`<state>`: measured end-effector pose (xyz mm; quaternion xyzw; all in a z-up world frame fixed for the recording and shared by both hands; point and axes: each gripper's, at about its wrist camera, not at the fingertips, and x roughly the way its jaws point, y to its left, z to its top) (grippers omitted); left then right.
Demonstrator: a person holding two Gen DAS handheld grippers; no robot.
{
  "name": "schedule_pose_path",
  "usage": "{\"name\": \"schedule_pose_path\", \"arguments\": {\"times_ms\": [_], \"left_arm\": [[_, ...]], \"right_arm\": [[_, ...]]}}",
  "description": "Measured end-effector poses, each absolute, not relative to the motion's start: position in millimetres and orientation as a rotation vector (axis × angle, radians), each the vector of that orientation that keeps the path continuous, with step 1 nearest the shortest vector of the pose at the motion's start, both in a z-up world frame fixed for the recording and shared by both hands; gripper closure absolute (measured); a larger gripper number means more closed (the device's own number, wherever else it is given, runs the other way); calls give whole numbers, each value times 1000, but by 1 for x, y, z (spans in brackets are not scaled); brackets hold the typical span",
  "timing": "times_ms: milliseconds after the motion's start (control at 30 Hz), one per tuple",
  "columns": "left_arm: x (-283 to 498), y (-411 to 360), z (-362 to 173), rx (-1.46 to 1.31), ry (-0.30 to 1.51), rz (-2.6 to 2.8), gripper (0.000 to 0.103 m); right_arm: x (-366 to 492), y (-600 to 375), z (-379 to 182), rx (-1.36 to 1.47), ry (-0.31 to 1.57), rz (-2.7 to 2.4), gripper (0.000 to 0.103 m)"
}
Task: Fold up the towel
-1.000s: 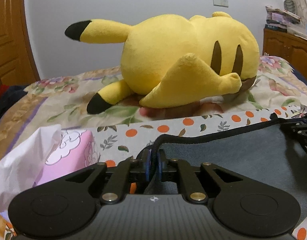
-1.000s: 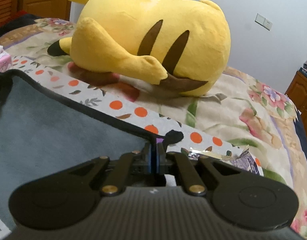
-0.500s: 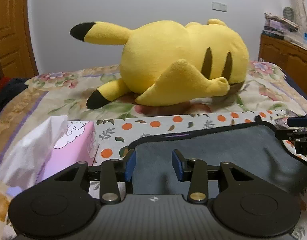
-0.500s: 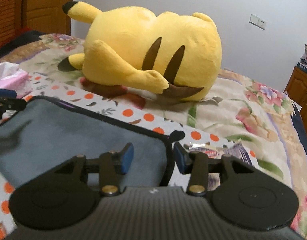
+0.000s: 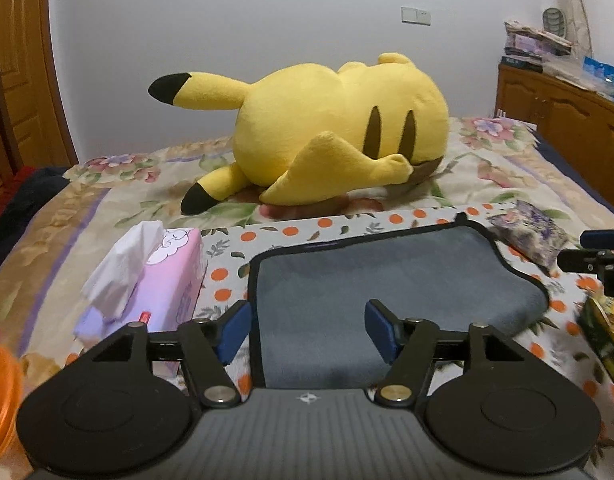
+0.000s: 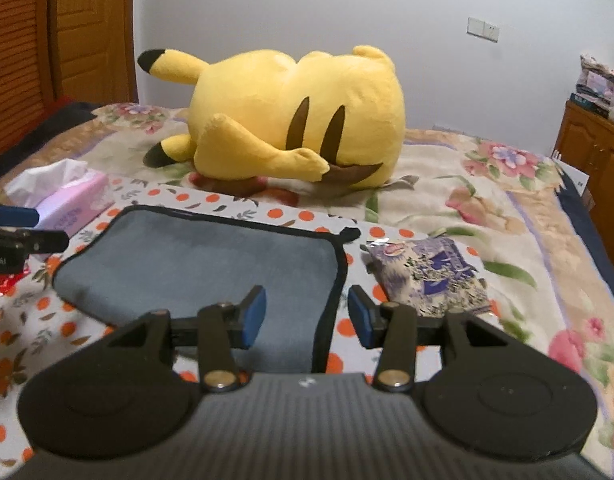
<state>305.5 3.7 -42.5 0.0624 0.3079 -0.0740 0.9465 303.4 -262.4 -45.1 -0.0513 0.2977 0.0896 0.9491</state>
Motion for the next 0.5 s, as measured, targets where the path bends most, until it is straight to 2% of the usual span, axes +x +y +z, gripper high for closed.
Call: {"name": "schedule_pose_path", "arguments": {"times_ms": [133, 200, 500], "left_arm": [[281, 1, -33, 132, 624, -146, 23], [269, 0, -28, 137, 617, -143, 20], [219, 0, -1, 125, 586, -137, 11]], "right_arm": [[281, -268, -34, -93, 596, 176, 50], [270, -271, -28, -88, 591, 172, 48], [227, -279, -3, -82, 550, 176, 48]]}}
